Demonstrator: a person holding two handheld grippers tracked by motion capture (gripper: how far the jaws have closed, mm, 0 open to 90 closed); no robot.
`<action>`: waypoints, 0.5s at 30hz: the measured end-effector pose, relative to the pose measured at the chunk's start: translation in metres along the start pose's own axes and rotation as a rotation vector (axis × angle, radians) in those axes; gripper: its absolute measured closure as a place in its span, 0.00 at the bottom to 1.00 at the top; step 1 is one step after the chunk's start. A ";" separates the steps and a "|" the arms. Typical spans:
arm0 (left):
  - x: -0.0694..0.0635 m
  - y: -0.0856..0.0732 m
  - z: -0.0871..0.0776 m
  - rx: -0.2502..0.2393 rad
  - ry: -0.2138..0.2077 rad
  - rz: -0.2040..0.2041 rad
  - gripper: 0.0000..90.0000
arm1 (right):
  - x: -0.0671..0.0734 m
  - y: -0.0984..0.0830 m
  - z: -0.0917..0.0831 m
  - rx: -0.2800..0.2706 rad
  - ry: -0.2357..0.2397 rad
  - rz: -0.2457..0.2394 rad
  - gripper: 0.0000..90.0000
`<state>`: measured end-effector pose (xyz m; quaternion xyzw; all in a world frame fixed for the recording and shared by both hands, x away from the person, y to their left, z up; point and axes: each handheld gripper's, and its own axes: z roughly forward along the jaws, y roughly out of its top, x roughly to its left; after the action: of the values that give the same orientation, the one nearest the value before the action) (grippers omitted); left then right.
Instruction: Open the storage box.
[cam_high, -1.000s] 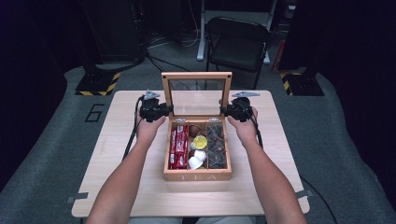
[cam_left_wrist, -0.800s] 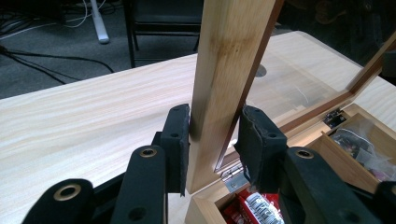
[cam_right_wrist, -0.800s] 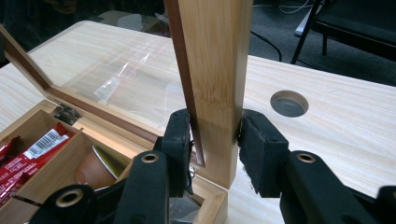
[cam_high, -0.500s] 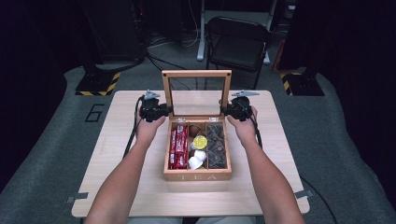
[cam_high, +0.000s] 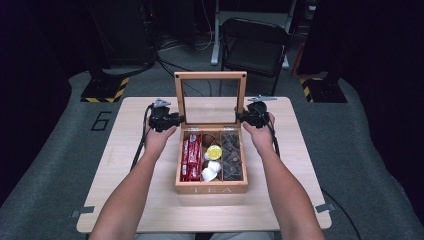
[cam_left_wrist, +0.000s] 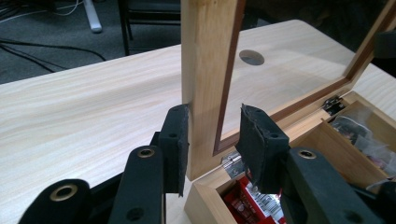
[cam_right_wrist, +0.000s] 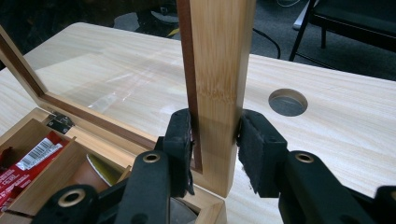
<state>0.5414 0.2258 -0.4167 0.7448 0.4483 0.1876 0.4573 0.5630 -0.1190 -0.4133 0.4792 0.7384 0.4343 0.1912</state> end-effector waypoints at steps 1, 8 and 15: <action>-0.002 -0.001 0.000 -0.005 -0.002 -0.029 0.71 | -0.001 0.000 0.001 -0.003 0.001 -0.003 0.72; -0.003 -0.006 -0.005 -0.007 -0.020 -0.042 0.70 | -0.001 0.002 0.005 0.007 -0.013 0.018 0.72; -0.001 -0.007 -0.011 -0.015 -0.022 -0.023 0.69 | -0.014 0.001 0.001 0.007 0.029 0.123 0.91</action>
<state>0.5298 0.2321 -0.4162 0.7380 0.4506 0.1775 0.4698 0.5707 -0.1305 -0.4144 0.5178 0.7118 0.4495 0.1518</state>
